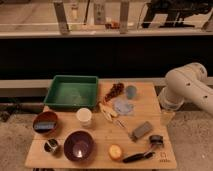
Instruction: Place banana in tray
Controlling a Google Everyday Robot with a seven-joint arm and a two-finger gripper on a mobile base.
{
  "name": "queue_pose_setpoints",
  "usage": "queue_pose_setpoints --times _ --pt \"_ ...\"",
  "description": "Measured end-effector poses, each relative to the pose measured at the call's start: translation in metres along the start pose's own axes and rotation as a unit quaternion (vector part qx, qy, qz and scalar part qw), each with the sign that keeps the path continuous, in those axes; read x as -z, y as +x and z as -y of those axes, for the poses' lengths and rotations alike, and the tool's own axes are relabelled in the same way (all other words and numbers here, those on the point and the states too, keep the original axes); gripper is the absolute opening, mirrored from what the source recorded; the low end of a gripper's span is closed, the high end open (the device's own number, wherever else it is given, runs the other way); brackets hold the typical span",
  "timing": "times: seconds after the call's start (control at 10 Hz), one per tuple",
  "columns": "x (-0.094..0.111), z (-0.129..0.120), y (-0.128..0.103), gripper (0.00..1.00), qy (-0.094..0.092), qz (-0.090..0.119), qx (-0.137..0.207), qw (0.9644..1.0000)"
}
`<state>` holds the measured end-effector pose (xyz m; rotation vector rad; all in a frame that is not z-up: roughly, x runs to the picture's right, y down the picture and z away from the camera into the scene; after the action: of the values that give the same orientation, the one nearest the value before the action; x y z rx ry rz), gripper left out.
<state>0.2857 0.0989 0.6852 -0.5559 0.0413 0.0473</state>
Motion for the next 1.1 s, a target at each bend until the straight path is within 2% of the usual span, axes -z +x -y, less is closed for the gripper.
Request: queue_pose_setpoints --times 0.8,1.1 --pt "-0.003 0.0 -0.004 0.8 0.001 -0.004 0.008 1.0" --pt "-0.019 0.001 -0.042 0.8 0.001 -0.011 0.045 0.9989"
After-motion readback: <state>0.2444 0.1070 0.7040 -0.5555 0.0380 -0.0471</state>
